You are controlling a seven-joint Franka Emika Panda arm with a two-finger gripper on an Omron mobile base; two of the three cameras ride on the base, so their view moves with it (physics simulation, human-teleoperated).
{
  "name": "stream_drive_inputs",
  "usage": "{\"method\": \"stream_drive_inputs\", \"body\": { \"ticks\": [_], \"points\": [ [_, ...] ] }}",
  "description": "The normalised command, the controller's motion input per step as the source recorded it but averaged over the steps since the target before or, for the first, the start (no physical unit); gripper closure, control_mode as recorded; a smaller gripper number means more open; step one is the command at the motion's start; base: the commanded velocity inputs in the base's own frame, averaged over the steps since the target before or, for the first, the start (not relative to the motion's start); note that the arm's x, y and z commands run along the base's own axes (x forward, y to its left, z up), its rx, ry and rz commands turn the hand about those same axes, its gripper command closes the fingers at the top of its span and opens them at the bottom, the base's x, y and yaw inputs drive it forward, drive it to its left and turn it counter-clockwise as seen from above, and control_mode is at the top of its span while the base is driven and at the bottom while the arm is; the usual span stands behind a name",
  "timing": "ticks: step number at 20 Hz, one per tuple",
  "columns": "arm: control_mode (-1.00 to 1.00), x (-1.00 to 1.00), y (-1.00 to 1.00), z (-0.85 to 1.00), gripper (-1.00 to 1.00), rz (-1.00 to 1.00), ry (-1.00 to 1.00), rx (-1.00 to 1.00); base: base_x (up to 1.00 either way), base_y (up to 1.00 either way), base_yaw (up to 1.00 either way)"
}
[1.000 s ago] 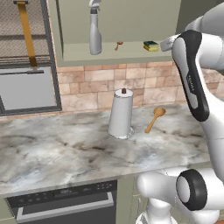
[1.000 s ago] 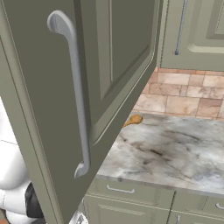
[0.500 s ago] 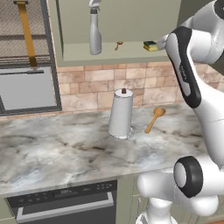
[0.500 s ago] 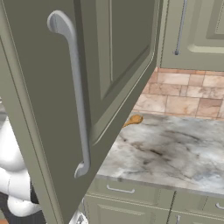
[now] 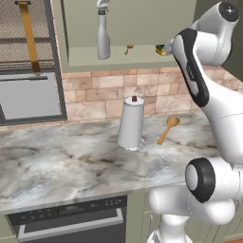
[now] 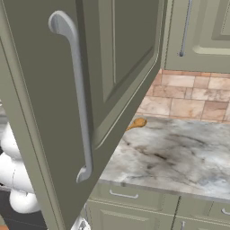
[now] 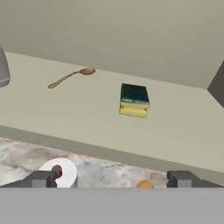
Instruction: Pick the spray and sponge from the cabinet and place them on the counter.
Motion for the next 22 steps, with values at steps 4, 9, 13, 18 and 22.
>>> {"method": "stream_drive_inputs", "body": {
  "ticks": [4,9,13,18,22],
  "points": [
    [-1.0,0.37,-0.05,-0.13,-1.0,0.0,0.03,0.0,0.0,0.0,0.0],
    [-1.0,0.41,-0.06,-0.13,-1.0,0.0,0.03,0.0,0.0,0.0,0.0],
    [-1.0,0.47,-0.03,-0.1,-1.0,0.0,0.03,0.0,0.0,0.0,0.0],
    [-1.0,0.49,-0.02,-0.06,-1.0,0.0,0.02,0.0,0.0,0.0,0.0],
    [-1.0,0.48,-0.05,-0.01,-1.0,0.0,0.01,0.0,0.0,0.0,0.0]
  ]
}}
